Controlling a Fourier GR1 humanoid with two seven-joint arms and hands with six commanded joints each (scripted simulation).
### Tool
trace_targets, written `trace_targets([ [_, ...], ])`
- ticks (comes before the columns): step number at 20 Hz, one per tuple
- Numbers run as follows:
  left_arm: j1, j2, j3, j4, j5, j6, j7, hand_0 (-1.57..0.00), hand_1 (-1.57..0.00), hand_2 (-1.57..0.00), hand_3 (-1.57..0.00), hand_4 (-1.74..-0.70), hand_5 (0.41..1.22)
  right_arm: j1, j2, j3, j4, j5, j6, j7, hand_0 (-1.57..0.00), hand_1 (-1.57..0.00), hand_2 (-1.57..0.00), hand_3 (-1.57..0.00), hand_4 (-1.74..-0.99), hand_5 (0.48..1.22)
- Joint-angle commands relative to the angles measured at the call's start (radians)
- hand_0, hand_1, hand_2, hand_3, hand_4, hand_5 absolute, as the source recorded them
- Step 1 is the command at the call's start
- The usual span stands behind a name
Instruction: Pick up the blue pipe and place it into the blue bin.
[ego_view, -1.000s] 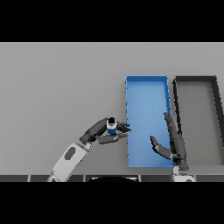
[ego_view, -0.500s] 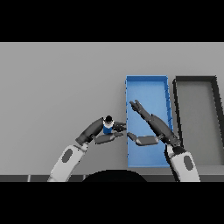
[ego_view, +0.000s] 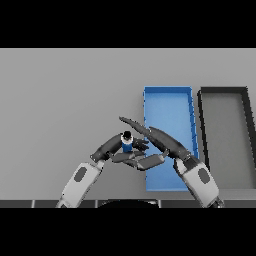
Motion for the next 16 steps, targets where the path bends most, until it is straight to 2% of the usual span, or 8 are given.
trace_targets([
  [1,0.01,-0.011,-0.005,-0.003,0.001,-0.001,0.001,-1.57,-1.57,-1.57,-1.57,-1.47,1.221,-0.023,0.007,0.008,0.01,0.001,0.001,0.016,-0.01,-0.02,-0.07,0.0,-1.223,0.54],
  [4,0.024,0.001,0.002,-0.021,-0.02,-0.001,0.006,-1.57,-1.57,-1.57,-1.57,-1.47,1.221,-0.075,0.024,0.019,0.059,0.002,0.015,0.046,-0.02,-0.03,-0.08,0.0,-1.186,0.521],
  [7,0.02,-0.007,0.008,-0.02,-0.038,-0.003,0.022,-1.57,-1.57,-1.57,-1.57,-1.47,1.221,-0.126,0.033,0.018,0.11,-0.005,0.039,0.058,-0.07,-0.11,-0.17,-0.04,-1.204,0.497],
  [8,0.02,-0.008,0.011,-0.017,-0.042,-0.006,0.034,-1.57,-1.57,-1.57,-1.57,-1.46,1.221,-0.135,0.043,0.028,0.126,-0.003,0.047,0.063,-0.17,-0.22,-0.26,-0.13,-1.233,0.487],
  [9,0.018,-0.017,0.015,-0.013,-0.035,-0.011,0.026,-1.57,-1.57,-1.57,-1.57,-1.52,1.221,-0.146,0.054,0.033,0.146,0.0,0.057,0.051,-0.32,-0.36,-0.38,-0.24,-1.278,0.485],
  [12,0.02,-0.003,0.023,-0.024,-0.049,-0.01,0.075,-1.57,-1.57,-1.57,-1.57,-1.62,1.221,-0.159,0.077,0.044,0.16,0.014,0.052,0.029,-0.88,-0.88,-0.91,-0.76,-1.467,0.518],
  [15,0.022,-0.025,0.035,-0.005,-0.03,-0.023,0.028,-1.57,-1.57,-1.57,-1.52,-1.68,1.221,-0.157,0.111,0.05,0.169,-0.011,0.034,0.039,-1.22,-1.22,-1.23,-1.02,-1.581,0.65],
  [16,0.034,-0.033,0.032,-0.012,-0.017,-0.031,0.014,-1.57,-1.57,-1.57,-1.53,-1.69,1.221,-0.16,0.122,0.055,0.177,-0.015,0.027,0.032,-1.29,-1.29,-1.3,-1.1,-1.606,0.765],
])
